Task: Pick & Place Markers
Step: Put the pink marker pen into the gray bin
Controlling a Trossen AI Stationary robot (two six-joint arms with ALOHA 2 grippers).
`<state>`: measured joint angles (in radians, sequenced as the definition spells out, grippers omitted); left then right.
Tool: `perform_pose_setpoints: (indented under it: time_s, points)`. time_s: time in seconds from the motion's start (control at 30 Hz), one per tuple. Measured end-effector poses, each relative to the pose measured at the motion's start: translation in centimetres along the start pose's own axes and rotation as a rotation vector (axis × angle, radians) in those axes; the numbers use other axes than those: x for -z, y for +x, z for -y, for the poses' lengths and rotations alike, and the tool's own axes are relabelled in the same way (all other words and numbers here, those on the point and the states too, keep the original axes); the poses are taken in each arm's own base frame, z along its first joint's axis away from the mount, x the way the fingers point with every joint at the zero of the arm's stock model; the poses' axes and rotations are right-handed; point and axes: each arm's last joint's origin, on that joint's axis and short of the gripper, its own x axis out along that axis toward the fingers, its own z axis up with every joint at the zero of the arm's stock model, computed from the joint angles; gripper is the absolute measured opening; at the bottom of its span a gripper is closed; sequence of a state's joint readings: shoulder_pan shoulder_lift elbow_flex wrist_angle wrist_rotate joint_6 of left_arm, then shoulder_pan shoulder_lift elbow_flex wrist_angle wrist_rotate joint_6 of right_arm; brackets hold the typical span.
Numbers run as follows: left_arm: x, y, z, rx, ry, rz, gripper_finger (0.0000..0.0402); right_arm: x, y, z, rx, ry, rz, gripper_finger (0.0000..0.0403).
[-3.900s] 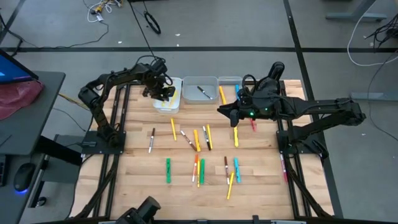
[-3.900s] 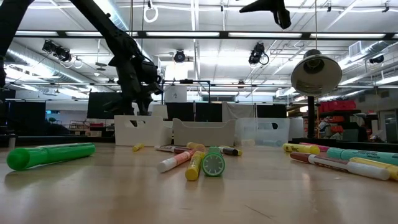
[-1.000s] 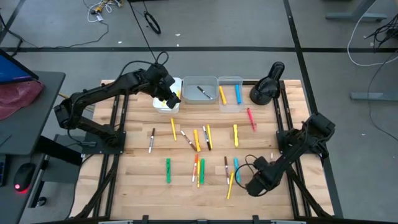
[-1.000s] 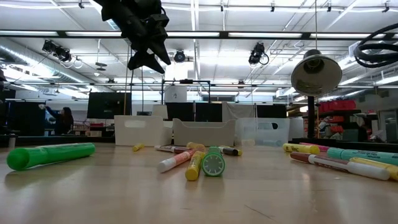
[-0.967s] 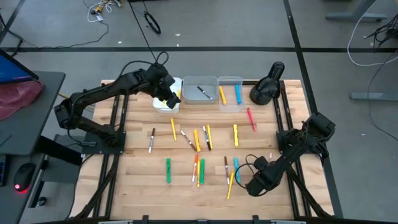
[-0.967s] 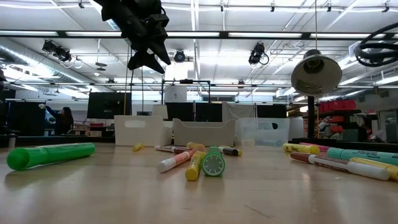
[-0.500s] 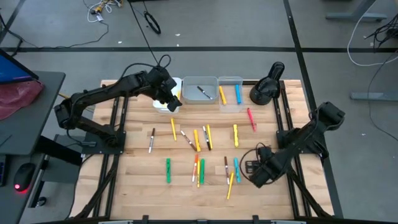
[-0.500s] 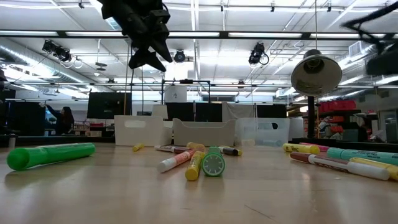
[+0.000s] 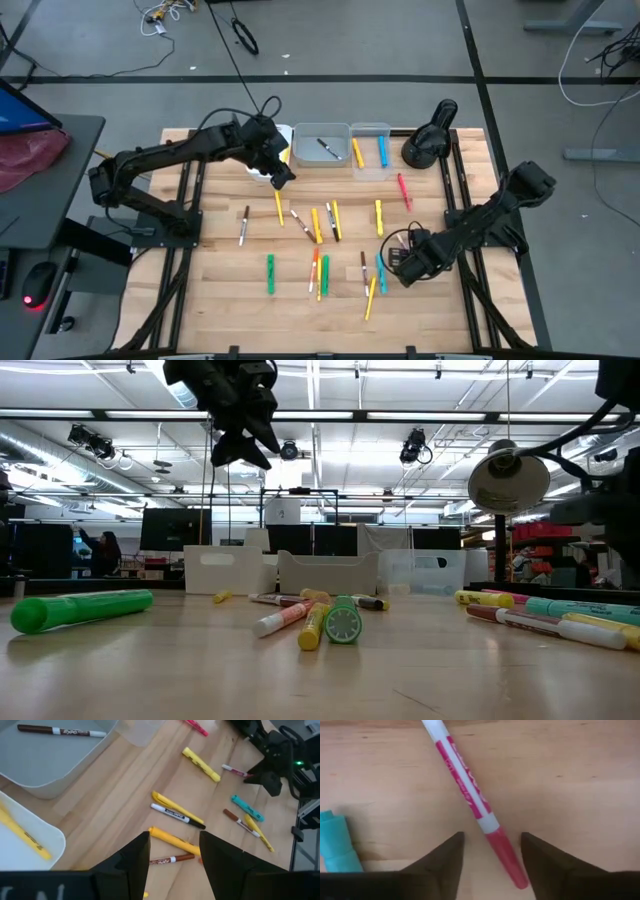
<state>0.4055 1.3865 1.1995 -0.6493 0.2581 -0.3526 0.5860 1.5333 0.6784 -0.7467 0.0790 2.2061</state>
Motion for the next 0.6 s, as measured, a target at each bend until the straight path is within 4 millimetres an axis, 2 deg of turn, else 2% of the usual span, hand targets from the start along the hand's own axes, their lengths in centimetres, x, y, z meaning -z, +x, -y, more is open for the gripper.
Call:
perform_pose_setpoints:
  time_s: [0.27,0.37,0.5,0.6]
  points:
    - [0.1,0.1,0.3,-0.009,0.007,0.005,0.0177,0.2,0.2,0.6,-0.007,-0.18,-0.003,0.0027]
    - [0.1,0.1,0.3,-0.01,-0.006,0.003,0.0177,0.1,-0.2,0.7,-0.003,-0.223,-0.006,0.0017]
    - [0.2,-0.3,0.3,-0.009,-0.019,0.005,0.0177,-0.3,-2.1,1.0,0.018,-0.239,0.008,0.0026]
    - [0.2,-0.9,0.4,-0.005,-0.016,0.018,0.0177,-0.2,-4.0,0.5,-0.063,-0.242,-0.019,0.0014]
